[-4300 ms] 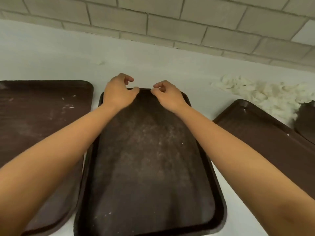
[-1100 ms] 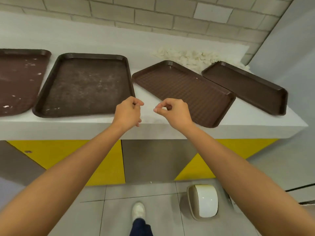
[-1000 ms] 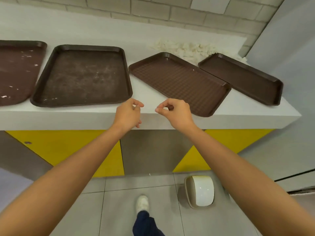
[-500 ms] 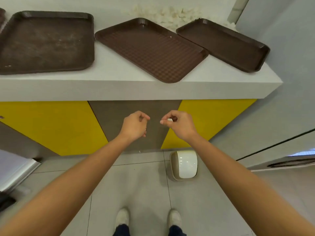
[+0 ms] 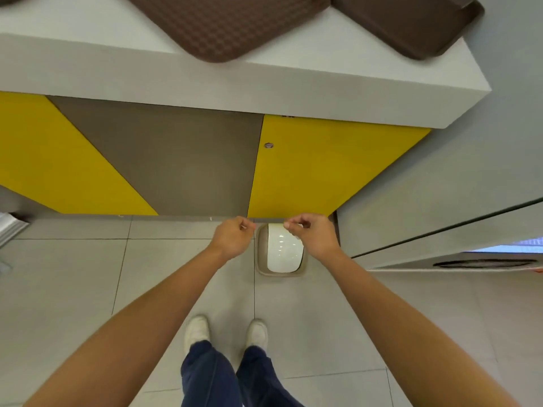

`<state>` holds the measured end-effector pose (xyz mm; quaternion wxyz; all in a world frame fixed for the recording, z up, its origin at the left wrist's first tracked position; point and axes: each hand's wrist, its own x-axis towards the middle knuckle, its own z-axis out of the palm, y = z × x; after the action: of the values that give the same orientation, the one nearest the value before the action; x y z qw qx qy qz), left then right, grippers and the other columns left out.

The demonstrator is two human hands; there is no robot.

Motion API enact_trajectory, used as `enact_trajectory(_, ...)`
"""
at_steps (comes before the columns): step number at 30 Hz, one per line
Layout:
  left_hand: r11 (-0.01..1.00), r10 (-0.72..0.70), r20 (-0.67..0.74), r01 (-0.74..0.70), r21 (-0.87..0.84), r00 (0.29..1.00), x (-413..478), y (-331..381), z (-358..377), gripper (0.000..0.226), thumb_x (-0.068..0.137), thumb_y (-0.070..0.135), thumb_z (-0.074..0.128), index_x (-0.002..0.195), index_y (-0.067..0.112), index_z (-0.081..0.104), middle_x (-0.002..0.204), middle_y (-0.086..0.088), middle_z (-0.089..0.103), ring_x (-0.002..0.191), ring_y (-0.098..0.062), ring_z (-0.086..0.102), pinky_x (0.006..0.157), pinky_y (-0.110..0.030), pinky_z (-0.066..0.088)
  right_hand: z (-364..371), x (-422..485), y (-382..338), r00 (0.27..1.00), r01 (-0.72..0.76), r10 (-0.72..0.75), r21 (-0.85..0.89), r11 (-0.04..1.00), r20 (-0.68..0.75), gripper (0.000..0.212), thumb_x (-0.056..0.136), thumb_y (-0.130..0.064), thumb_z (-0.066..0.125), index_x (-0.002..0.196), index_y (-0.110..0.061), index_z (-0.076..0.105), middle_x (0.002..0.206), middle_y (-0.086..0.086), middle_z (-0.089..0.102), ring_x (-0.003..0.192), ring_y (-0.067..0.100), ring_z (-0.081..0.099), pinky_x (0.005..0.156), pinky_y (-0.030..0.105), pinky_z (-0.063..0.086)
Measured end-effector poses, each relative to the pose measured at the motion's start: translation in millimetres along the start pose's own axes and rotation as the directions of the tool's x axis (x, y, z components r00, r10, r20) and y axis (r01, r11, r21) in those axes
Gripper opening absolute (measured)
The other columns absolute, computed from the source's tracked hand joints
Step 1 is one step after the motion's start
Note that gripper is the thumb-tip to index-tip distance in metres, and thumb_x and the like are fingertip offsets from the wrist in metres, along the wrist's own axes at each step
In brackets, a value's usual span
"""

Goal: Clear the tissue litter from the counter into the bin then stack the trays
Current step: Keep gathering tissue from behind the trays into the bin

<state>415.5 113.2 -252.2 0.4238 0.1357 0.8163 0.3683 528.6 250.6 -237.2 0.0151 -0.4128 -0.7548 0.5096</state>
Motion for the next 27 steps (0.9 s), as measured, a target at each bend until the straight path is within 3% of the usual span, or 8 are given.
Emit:
enact_trajectory(4, 0.993, -0.091, 0.007, 0.091, -0.077, 0.996, 27.8, -19.9, 34.6, 0.026, 0.094, 0.012, 0.038, 0.112, 0.015, 0.057, 0.111, -0.006, 0.057, 0.108, -0.027, 0.059, 0.081, -0.027, 0.044, 9.5, 19.4, 47.8, 0.990, -0.129, 0.136, 0.127, 0.983, -0.045, 0.014, 0.083, -0.013, 0.070, 0.091, -0.002, 0.073, 0.076, 0.000, 0.064, 0.066, 0.012, 0.053, 0.068, 0.022, 0.043)
enact_trajectory(8, 0.973, -0.175, 0.072, 0.184, -0.137, 0.982, 72.5, -50.5, 71.8, 0.034, 0.094, 0.009, 0.036, 0.122, 0.010, 0.056, 0.107, 0.000, 0.054, 0.106, -0.024, 0.058, 0.094, -0.031, 0.044, 32.4, 46.9, 112.1, 0.965, -0.238, 0.253, 0.170, 0.956, -0.069, 0.013, 0.083, -0.013, 0.070, 0.090, -0.003, 0.073, 0.075, 0.002, 0.064, 0.068, 0.015, 0.054, 0.067, 0.022, 0.045)
enact_trajectory(11, 0.966, -0.192, 0.090, 0.204, -0.159, 0.977, 110.7, -80.0, 104.3, 0.030, 0.094, 0.005, 0.036, 0.110, 0.013, 0.060, 0.111, 0.001, 0.052, 0.101, -0.022, 0.058, 0.098, -0.033, 0.046, 56.0, 70.7, 166.4, 0.947, -0.295, 0.312, 0.169, 0.940, -0.080, 0.010, 0.084, -0.012, 0.068, 0.088, -0.004, 0.073, 0.077, 0.005, 0.065, 0.072, 0.017, 0.058, 0.073, 0.025, 0.049)
enact_trajectory(13, 0.961, -0.199, 0.096, 0.214, -0.178, 0.975, 133.9, -101.7, 125.9, 0.027, 0.093, 0.003, 0.037, 0.103, 0.016, 0.059, 0.108, 0.000, 0.054, 0.089, -0.018, 0.059, 0.088, -0.029, 0.050, 73.1, 87.2, 203.0, 0.921, -0.357, 0.378, 0.187, 0.915, -0.094, 0.013, 0.086, -0.015, 0.066, 0.092, -0.005, 0.073, 0.082, 0.005, 0.066, 0.081, 0.019, 0.063, 0.080, 0.027, 0.050)
enact_trajectory(16, 0.967, -0.190, 0.100, 0.204, -0.150, 0.977, 161.6, -130.4, 152.5, 0.029, 0.093, 0.003, 0.039, 0.110, 0.012, 0.061, 0.107, -0.001, 0.055, 0.087, -0.016, 0.057, 0.077, -0.023, 0.047, 96.6, 108.7, 250.4, 0.880, -0.431, 0.463, 0.230, 0.873, -0.108, 0.018, 0.090, -0.017, 0.061, 0.098, -0.007, 0.072, 0.087, 0.002, 0.065, 0.086, 0.018, 0.065, 0.079, 0.023, 0.048)
enact_trajectory(21, 0.980, -0.174, 0.098, 0.182, -0.079, 0.980, 189.6, -156.8, 179.7, 0.033, 0.090, 0.004, 0.041, 0.115, 0.013, 0.061, 0.110, 0.001, 0.054, 0.096, -0.013, 0.050, 0.080, -0.019, 0.040, 124.7, 129.8, 304.0, 0.826, -0.514, 0.558, 0.300, 0.803, -0.080, 0.018, 0.091, -0.011, 0.058, 0.103, -0.006, 0.070, 0.099, 0.001, 0.065, 0.082, 0.014, 0.063, 0.089, 0.028, 0.053)
enact_trajectory(27, 0.995, -0.101, 0.122, 0.096, 0.040, 0.987, 205.7, -173.4, 197.8, 0.030, 0.091, 0.005, 0.048, 0.118, 0.012, 0.059, 0.111, 0.001, 0.051, 0.099, -0.011, 0.047, 0.080, -0.015, 0.041, 138.3, 146.3, 326.2, 0.796, -0.564, 0.603, 0.294, 0.772, -0.057, 0.017, 0.090, -0.016, 0.061, 0.102, -0.008, 0.069, 0.097, 0.002, 0.064, 0.095, 0.019, 0.060, 0.085, 0.025, 0.047)
